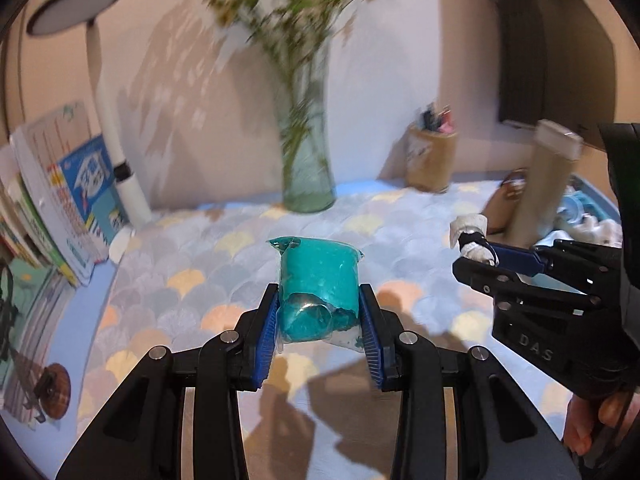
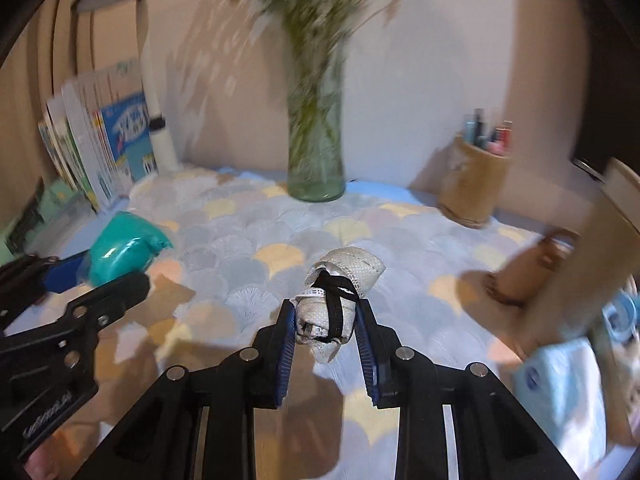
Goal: Organize soft objects
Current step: 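Carry the teal bag and sock bundle toward the glass bowl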
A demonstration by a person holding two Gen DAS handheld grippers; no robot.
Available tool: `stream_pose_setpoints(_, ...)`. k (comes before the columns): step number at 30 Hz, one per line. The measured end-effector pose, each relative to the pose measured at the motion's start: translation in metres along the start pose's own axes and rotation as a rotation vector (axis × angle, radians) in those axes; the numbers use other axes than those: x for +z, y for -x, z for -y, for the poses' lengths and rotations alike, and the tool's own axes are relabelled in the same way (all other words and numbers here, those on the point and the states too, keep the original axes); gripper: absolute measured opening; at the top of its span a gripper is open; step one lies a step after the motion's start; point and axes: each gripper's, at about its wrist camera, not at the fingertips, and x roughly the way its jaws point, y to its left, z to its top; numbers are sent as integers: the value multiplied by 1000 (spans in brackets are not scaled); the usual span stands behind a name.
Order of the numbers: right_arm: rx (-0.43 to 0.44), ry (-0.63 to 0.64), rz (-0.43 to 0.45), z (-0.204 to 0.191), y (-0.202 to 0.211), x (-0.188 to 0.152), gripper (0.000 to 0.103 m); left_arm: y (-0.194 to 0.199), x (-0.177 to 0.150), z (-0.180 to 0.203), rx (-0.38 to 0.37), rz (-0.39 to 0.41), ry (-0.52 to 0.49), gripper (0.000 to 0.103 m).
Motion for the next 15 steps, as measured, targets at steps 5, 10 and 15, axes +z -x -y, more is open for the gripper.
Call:
stream_pose_setpoints(5,-28,-71,53,25,51,-2,28,35,6,38,-68,84,-59,35)
stream_pose_setpoints(10,-82,-136,143,53,110,-4,28,69,28,92,-161,171,-140,35)
stream_pose_setpoints(15,-151,-226,227,102,160,-16,28,81,60,161,-340,185,-226,35)
